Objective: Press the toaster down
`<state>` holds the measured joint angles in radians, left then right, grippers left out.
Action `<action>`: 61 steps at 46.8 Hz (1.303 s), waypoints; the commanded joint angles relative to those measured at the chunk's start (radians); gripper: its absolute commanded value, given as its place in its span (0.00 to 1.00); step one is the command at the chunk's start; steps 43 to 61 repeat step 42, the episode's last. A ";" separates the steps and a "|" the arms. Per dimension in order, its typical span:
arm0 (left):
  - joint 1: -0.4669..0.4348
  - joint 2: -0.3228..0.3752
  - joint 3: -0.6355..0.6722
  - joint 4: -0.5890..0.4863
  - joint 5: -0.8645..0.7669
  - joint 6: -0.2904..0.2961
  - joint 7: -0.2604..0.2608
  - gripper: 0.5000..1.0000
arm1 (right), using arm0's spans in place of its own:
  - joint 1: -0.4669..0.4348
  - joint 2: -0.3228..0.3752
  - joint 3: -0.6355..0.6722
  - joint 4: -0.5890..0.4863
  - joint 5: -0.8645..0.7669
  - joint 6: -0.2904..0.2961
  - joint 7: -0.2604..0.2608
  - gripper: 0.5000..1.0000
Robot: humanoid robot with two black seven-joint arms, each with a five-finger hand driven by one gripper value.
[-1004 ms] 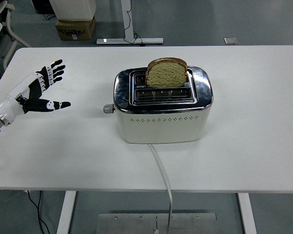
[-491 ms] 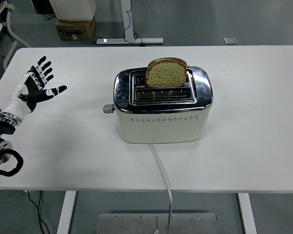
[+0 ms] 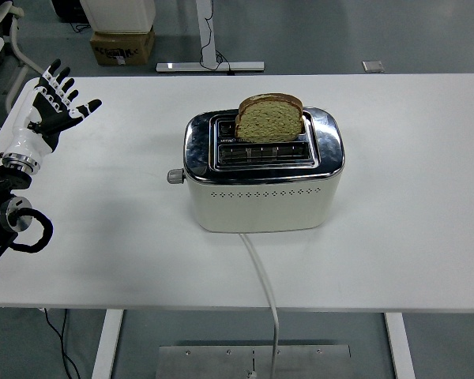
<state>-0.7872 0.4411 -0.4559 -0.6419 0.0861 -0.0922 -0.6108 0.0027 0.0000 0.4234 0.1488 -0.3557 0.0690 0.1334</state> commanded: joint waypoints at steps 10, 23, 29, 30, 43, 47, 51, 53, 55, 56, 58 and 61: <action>-0.004 -0.050 0.000 0.082 -0.023 -0.037 0.000 1.00 | 0.000 0.000 0.000 0.000 0.000 0.000 0.000 1.00; -0.004 -0.067 0.000 0.122 -0.043 -0.069 0.034 1.00 | 0.000 0.000 0.000 0.000 0.000 0.000 0.000 1.00; -0.004 -0.067 -0.001 0.122 -0.061 -0.069 0.034 1.00 | 0.000 0.000 0.001 0.002 0.004 0.002 -0.002 1.00; -0.004 -0.067 -0.001 0.122 -0.068 -0.070 0.034 1.00 | 0.000 0.000 0.003 0.002 0.006 0.000 -0.002 1.00; -0.003 -0.067 -0.001 0.125 -0.088 -0.080 0.036 1.00 | 0.000 0.000 0.001 0.000 0.003 0.003 -0.018 1.00; -0.003 -0.067 -0.001 0.125 -0.088 -0.080 0.036 1.00 | 0.000 0.000 0.001 0.000 0.003 0.003 -0.018 1.00; -0.003 -0.067 -0.001 0.125 -0.088 -0.080 0.036 1.00 | 0.000 0.000 0.001 0.000 0.003 0.003 -0.018 1.00; -0.003 -0.067 -0.001 0.125 -0.088 -0.080 0.036 1.00 | 0.000 0.000 0.001 0.000 0.003 0.003 -0.018 1.00; -0.003 -0.067 -0.001 0.125 -0.088 -0.080 0.036 1.00 | 0.000 0.000 0.001 0.000 0.003 0.003 -0.018 1.00; -0.003 -0.067 -0.001 0.125 -0.088 -0.080 0.036 1.00 | 0.000 0.000 0.001 0.000 0.003 0.003 -0.018 1.00; -0.003 -0.067 -0.001 0.125 -0.088 -0.080 0.036 1.00 | 0.000 0.000 0.001 0.000 0.003 0.003 -0.018 1.00; -0.003 -0.067 -0.001 0.125 -0.088 -0.080 0.036 1.00 | 0.000 0.000 0.001 0.000 0.003 0.003 -0.018 1.00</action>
